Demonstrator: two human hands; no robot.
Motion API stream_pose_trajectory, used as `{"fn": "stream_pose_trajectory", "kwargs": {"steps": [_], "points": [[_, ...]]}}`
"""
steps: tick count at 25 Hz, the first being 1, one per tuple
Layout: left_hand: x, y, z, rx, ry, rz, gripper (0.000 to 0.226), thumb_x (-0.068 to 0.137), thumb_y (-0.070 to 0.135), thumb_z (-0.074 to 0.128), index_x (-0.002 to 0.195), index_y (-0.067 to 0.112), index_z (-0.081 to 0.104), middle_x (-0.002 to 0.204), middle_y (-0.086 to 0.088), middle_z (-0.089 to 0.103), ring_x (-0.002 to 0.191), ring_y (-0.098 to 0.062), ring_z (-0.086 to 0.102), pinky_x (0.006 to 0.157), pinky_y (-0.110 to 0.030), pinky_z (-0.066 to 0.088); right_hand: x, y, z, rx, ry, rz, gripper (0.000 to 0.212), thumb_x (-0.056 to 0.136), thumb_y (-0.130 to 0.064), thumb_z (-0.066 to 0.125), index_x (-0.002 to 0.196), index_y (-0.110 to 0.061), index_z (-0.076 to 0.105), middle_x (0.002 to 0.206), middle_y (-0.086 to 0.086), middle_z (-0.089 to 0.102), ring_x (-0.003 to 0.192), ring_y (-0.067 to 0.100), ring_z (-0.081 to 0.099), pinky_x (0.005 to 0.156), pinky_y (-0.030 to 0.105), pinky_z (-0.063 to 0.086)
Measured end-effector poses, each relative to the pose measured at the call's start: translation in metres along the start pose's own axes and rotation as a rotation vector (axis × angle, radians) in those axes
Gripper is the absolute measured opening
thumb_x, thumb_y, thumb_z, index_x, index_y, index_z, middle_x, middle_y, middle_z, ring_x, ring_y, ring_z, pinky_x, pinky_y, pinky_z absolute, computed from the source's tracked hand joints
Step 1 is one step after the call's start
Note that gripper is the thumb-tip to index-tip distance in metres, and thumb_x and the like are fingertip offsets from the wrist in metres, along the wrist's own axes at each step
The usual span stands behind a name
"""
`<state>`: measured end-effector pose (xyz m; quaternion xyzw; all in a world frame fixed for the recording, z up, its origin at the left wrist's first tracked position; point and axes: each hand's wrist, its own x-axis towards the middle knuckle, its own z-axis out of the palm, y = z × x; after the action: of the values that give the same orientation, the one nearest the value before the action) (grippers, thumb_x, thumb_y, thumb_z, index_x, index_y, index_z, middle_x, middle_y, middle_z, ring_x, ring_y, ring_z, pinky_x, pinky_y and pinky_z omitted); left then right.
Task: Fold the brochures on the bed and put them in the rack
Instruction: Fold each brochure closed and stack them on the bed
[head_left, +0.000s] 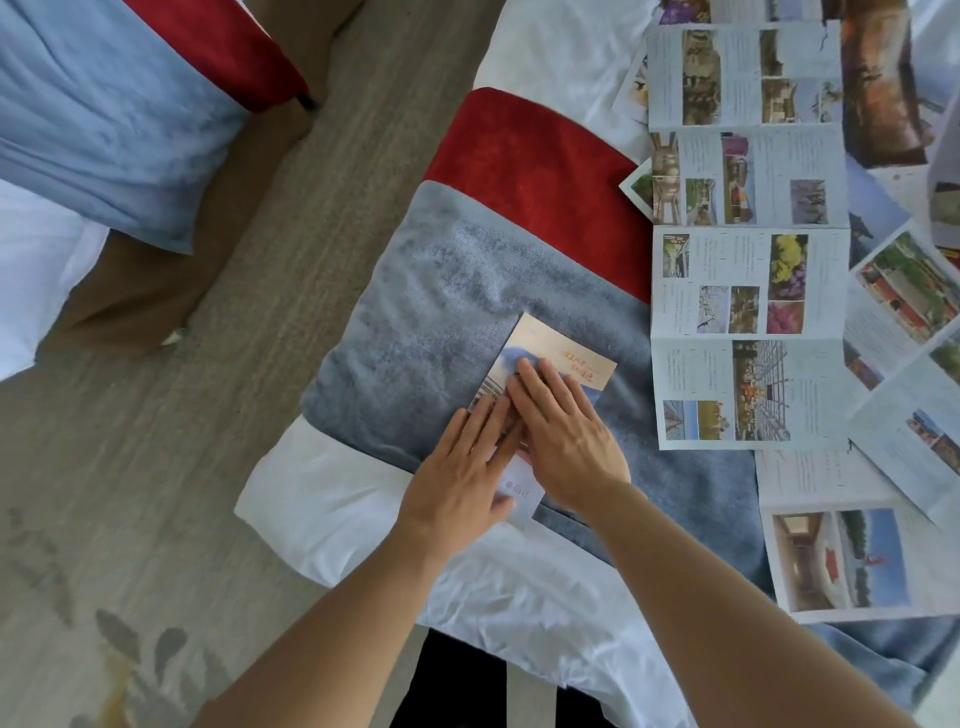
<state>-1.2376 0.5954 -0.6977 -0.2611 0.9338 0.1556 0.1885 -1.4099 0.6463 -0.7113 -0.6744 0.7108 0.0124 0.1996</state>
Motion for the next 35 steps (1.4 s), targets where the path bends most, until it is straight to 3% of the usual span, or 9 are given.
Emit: {"fn": "stream_pose_trajectory", "kwargs": {"steps": [4, 7, 11, 16, 19, 23, 28, 31, 35], "points": [[-0.015, 0.0, 0.004, 0.013, -0.038, -0.012, 0.083, 0.095, 0.05, 0.049, 0.159, 0.016, 0.009, 0.165, -0.018, 0.0, 0.152, -0.034, 0.0, 0.123, -0.05, 0.009, 0.009, 0.019, -0.009, 0.026, 0.027, 0.118, 0.058, 0.1, -0.018, 0.037, 0.157, -0.01, 0.028, 0.166, 0.011, 0.018, 0.154, 0.029, 0.009, 0.125, 0.045, 0.013], [-0.009, 0.0, -0.007, 0.038, -0.019, -0.003, 0.076, 0.093, 0.051, 0.052, 0.154, 0.014, 0.027, 0.161, -0.02, 0.021, 0.149, -0.036, 0.021, 0.119, -0.052, 0.022, 0.011, 0.02, -0.013, 0.059, 0.046, 0.133, 0.058, 0.099, -0.015, 0.036, 0.157, -0.01, 0.028, 0.166, 0.011, 0.018, 0.154, 0.03, 0.008, 0.125, 0.045, 0.012], [0.021, 0.004, -0.042, 0.022, 0.122, 0.01, 0.052, 0.088, 0.036, 0.06, 0.133, 0.01, 0.049, 0.119, -0.01, 0.055, 0.107, -0.029, 0.055, 0.092, -0.041, 0.044, 0.009, 0.02, -0.033, 0.144, 0.074, 0.186, 0.051, 0.096, -0.006, 0.047, 0.147, -0.006, 0.044, 0.161, 0.016, 0.031, 0.152, 0.032, 0.021, 0.123, 0.048, 0.018], [0.075, 0.016, -0.104, 0.041, 0.091, 0.054, 0.029, 0.096, 0.033, 0.04, 0.115, 0.015, 0.055, 0.11, -0.003, 0.055, 0.1, -0.024, 0.051, 0.087, -0.036, 0.037, -0.002, 0.06, -0.08, 0.163, 0.094, 0.3, 0.049, 0.093, -0.009, 0.056, 0.142, -0.005, 0.047, 0.157, 0.016, 0.036, 0.149, 0.033, 0.026, 0.122, 0.049, 0.018], [0.111, 0.034, -0.137, 0.018, 0.057, 0.087, 0.024, 0.095, 0.028, 0.047, 0.114, 0.015, 0.055, 0.114, -0.004, 0.055, 0.104, -0.025, 0.054, 0.089, -0.038, 0.041, -0.015, 0.094, -0.103, 0.235, 0.125, 0.492, 0.053, 0.093, -0.018, 0.06, 0.144, -0.013, 0.048, 0.157, 0.011, 0.037, 0.146, 0.03, 0.031, 0.122, 0.046, 0.021], [0.162, 0.071, -0.17, 0.017, 0.043, 0.143, 0.021, 0.091, 0.02, 0.053, 0.111, 0.013, 0.052, 0.111, -0.007, 0.055, 0.102, -0.026, 0.055, 0.079, -0.039, 0.045, -0.044, 0.139, -0.122, 0.352, 0.149, 0.736, 0.054, 0.086, -0.016, 0.066, 0.139, -0.017, 0.055, 0.147, 0.008, 0.05, 0.132, 0.031, 0.047, 0.113, 0.049, 0.035], [0.197, 0.098, -0.153, -0.231, -0.08, -0.187, 0.055, 0.091, 0.024, 0.059, 0.137, 0.013, 0.032, 0.105, -0.011, 0.066, 0.091, -0.033, 0.066, 0.061, -0.04, 0.048, -0.07, 0.185, -0.111, 0.448, 0.079, 0.972, 0.058, 0.091, -0.024, 0.056, 0.146, -0.021, 0.039, 0.146, 0.009, 0.047, 0.128, 0.031, 0.048, 0.108, 0.051, 0.042], [0.199, 0.104, -0.135, -0.054, -0.162, -0.134, 0.089, 0.09, 0.007, 0.056, 0.158, 0.019, -0.001, 0.107, -0.011, 0.062, 0.08, -0.026, 0.062, 0.055, -0.037, 0.046, -0.076, 0.202, -0.1, 0.503, 0.041, 1.072, 0.059, 0.092, -0.019, 0.053, 0.147, -0.02, 0.033, 0.148, 0.011, 0.043, 0.13, 0.031, 0.046, 0.108, 0.051, 0.041], [0.192, 0.109, -0.119, 0.055, -0.145, -0.052, 0.101, 0.088, 0.003, 0.06, 0.157, 0.029, -0.008, 0.126, -0.013, 0.04, 0.095, -0.024, 0.056, 0.069, -0.032, 0.046, -0.075, 0.21, -0.096, 0.48, 0.039, 1.095, 0.069, 0.088, -0.02, 0.059, 0.15, -0.018, 0.027, 0.147, 0.013, 0.039, 0.131, 0.033, 0.043, 0.11, 0.049, 0.037]]}}
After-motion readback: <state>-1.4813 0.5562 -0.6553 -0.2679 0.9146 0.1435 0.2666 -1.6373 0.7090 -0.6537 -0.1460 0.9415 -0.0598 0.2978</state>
